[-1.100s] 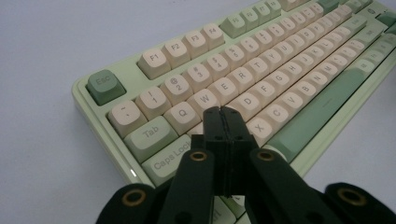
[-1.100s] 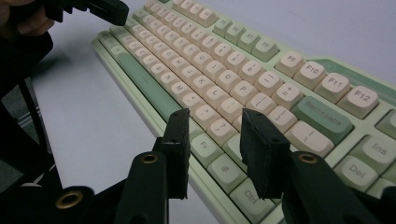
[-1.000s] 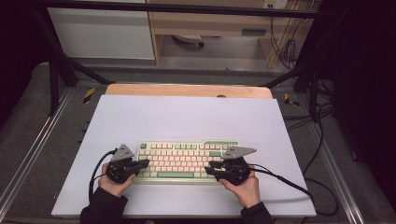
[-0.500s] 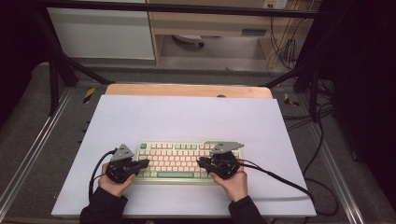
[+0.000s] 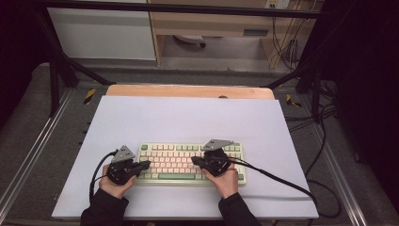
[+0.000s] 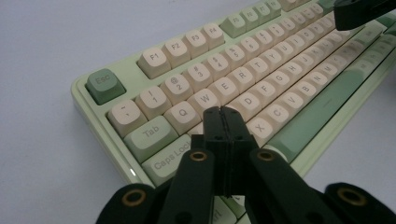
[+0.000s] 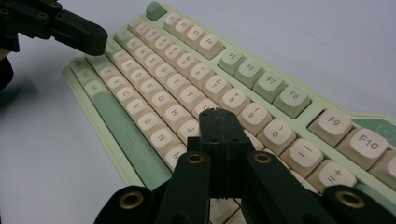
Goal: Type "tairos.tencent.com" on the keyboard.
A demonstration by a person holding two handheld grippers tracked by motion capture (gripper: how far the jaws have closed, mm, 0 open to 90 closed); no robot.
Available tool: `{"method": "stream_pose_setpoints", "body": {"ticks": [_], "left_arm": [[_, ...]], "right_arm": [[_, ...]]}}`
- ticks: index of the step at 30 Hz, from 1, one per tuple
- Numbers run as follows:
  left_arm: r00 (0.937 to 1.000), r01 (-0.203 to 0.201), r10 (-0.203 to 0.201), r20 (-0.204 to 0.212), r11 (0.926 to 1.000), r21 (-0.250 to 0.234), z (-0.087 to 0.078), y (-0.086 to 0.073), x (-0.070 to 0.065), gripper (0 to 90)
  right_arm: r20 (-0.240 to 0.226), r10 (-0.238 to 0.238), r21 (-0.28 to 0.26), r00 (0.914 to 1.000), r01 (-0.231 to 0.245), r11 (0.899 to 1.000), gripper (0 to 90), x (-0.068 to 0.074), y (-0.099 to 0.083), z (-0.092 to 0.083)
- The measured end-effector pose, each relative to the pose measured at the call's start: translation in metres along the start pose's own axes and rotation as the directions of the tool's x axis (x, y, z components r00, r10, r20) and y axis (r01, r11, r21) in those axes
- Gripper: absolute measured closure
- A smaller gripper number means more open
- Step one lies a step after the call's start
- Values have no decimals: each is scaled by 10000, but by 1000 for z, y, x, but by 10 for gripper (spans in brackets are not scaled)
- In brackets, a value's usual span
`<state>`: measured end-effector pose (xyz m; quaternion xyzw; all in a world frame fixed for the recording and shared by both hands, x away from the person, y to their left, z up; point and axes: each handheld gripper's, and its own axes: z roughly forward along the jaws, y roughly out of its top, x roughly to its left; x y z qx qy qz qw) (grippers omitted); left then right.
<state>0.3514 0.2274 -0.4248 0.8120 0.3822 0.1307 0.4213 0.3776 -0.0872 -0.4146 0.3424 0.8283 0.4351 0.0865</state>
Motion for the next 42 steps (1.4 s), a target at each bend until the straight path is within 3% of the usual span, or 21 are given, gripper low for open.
{"method": "stream_pose_setpoints", "body": {"ticks": [20, 36, 42], "left_arm": [[10000, -9, 9, 1, 10000, -5, 0, 0, 0, 900], [10000, 6, -6, -4, 10000, -5, 1, 0, 0, 900], [10000, -10, 10, 9, 10000, -4, 0, 0, 0, 900]], "right_arm": [[243, 294, 290, 9993, -301, 9991, 900, -4, 2, 27], [328, 91, 407, 9994, -105, 9991, 900, -3, 1, 30], [233, 58, 298, 9997, -65, 9995, 900, -2, 4, 23]]}}
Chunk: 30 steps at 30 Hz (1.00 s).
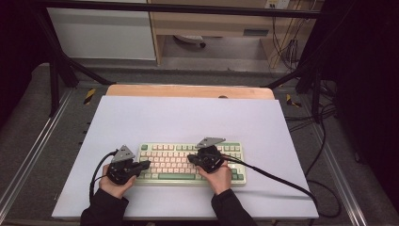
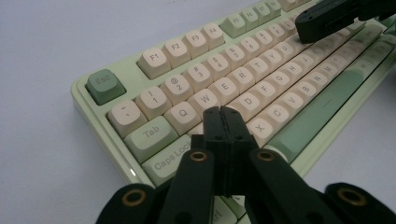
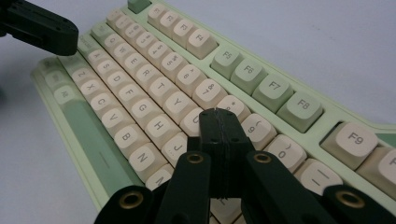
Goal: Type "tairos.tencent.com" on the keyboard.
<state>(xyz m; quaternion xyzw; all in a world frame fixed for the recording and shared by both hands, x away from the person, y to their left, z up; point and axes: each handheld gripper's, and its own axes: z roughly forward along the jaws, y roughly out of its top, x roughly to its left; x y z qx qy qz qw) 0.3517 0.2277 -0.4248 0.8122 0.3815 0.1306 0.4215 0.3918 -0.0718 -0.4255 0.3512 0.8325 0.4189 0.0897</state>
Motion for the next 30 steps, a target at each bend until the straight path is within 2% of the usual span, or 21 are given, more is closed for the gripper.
{"method": "stream_pose_setpoints", "body": {"ticks": [10, 18, 30], "left_arm": [[10000, 26, -26, 3, 10000, -34, -1, 0, 0, 900], [10000, 28, -28, 3, 10000, -47, -1, 0, 0, 900], [10000, 7, -7, 29, 10000, -35, -1, 1, -1, 900]], "right_arm": [[-9, -148, -25, 9999, 148, 9999, 900, 1, 3, -13], [-7, -447, 126, 9990, 447, 9989, 900, 3, 3, -24], [-56, -360, 164, 9993, 360, 9992, 900, -4, -5, -39]]}}
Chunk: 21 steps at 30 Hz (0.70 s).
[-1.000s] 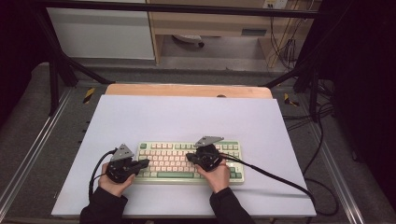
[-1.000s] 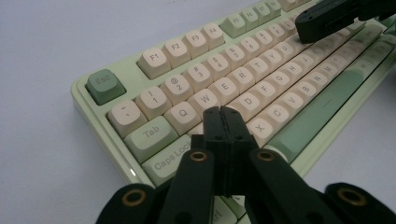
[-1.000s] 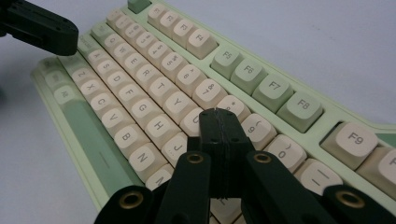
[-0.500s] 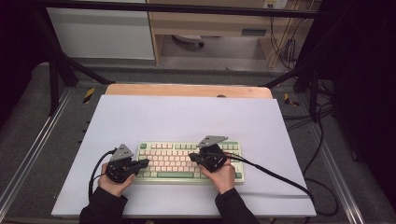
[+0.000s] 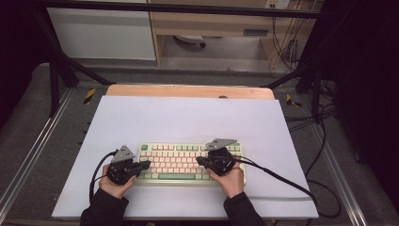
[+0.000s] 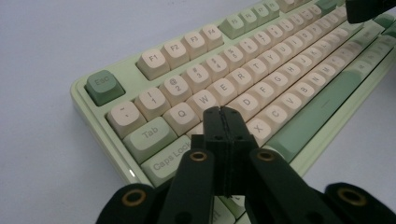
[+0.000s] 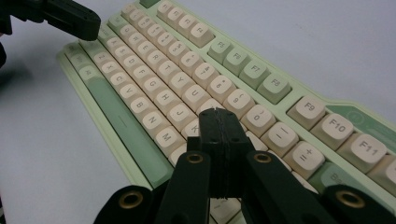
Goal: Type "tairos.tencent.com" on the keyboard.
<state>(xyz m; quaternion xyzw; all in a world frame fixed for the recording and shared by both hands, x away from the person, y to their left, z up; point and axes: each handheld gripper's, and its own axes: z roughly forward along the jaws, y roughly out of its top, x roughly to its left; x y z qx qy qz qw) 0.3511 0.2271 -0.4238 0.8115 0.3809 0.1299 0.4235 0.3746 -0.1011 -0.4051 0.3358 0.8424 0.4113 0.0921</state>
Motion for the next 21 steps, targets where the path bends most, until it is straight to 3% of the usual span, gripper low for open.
{"method": "stream_pose_setpoints", "body": {"ticks": [21], "left_arm": [[10000, 30, -31, -46, 9998, -220, 4, 16, -9, 900]], "right_arm": [[205, 530, -200, 9984, -525, 9984, 897, -17, -36, -36]]}}
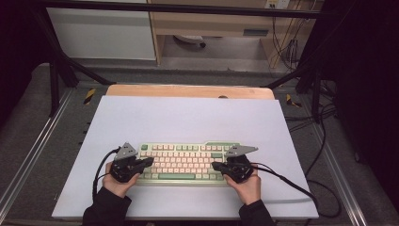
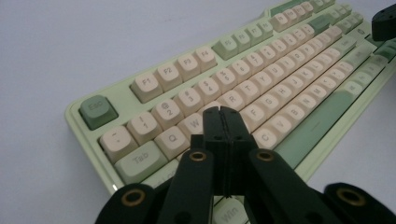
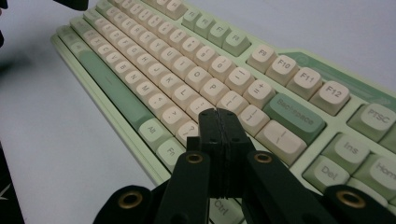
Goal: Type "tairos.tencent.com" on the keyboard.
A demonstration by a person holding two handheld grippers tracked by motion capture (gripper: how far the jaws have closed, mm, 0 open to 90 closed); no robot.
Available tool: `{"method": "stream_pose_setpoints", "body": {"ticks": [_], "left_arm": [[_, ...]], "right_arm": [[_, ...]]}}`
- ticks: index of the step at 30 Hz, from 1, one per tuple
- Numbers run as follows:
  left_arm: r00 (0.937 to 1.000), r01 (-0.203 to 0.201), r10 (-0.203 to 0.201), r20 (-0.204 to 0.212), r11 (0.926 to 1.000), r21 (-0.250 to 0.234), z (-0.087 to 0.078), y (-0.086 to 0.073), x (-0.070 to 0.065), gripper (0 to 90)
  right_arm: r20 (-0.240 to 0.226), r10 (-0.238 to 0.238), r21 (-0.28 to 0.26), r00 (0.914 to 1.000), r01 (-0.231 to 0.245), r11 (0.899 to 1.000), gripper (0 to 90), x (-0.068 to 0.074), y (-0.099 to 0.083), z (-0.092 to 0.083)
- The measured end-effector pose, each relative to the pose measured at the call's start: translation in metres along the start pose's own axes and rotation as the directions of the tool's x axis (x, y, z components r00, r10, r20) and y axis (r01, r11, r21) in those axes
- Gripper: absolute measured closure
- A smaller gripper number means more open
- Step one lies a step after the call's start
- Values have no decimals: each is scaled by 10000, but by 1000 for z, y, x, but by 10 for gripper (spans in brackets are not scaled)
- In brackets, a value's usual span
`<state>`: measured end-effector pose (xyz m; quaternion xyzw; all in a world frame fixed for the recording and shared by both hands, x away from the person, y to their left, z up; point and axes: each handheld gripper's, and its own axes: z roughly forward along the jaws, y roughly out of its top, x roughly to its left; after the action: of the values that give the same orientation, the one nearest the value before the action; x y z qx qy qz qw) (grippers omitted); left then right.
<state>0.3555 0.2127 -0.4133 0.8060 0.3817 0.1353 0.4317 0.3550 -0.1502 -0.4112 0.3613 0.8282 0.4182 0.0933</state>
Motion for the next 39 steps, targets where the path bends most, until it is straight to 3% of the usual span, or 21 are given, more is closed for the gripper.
{"method": "stream_pose_setpoints", "body": {"ticks": [14, 27, 39], "left_arm": [[9998, -189, 190, -48, 9992, 340, 30, 21, -13, 900], [9993, -350, 359, -139, 9976, 595, 48, 15, -15, 900], [9987, -497, 501, -54, 9971, 570, 52, 12, -16, 900]], "right_arm": [[72, 201, -151, 9998, -200, 9997, 897, -7, -14, -10], [-19, 165, -89, 9999, -166, 9998, 893, -7, -15, -8], [-22, 119, -32, 9999, -119, 9999, 892, -7, -16, -6]]}}
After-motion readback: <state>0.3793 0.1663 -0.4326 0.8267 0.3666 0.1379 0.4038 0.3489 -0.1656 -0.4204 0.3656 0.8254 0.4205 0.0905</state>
